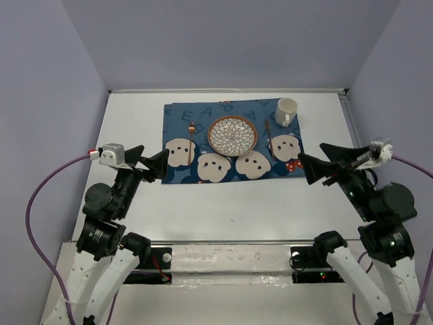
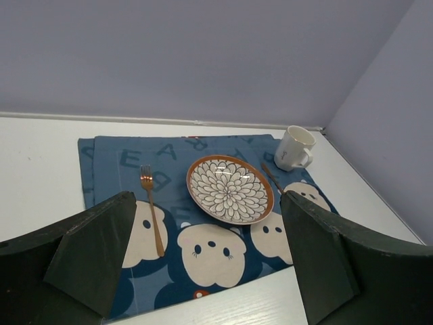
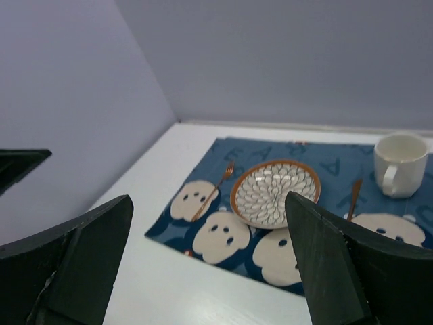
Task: Set the dinner table for one person
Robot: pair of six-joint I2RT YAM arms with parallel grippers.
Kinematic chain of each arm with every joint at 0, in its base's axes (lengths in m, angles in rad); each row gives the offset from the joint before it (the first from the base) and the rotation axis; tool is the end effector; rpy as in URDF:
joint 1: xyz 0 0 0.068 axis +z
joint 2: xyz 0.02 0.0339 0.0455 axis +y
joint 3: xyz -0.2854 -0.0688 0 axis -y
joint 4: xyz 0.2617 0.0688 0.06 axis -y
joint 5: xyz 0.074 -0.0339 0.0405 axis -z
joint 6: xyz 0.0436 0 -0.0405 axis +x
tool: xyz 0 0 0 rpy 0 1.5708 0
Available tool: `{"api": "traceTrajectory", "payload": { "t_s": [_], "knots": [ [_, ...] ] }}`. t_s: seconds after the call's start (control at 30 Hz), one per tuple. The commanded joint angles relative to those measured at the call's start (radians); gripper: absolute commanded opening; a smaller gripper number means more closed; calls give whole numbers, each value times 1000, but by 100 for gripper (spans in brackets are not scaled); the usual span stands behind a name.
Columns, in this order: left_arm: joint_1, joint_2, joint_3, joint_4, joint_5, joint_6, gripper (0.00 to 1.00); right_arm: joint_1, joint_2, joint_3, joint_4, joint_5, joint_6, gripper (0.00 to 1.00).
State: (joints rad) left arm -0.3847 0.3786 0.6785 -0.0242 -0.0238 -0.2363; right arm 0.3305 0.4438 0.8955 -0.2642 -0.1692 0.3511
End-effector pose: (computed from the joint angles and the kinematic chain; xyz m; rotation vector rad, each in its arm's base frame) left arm 0.0933 -0.0367 0.3856 0.0767 1.3104 -0.5153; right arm 0.0794 0.0350 0.4261 -0.1301 1.4142 0.6831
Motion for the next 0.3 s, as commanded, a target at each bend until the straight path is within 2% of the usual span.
{"api": "traceTrajectory", "payload": {
  "t_s": [0.0,0.1,0.27],
  "knots": [
    [4,-24,33,73,-5,3,99,2,-137,-67,37,207,-3,100],
    [3,-29,24,84,8,-3,99,2,-175,-115,43,280,12,100],
    [4,-14,41,67,61,6,99,2,-140,-107,49,231,19,100]
  ]
}}
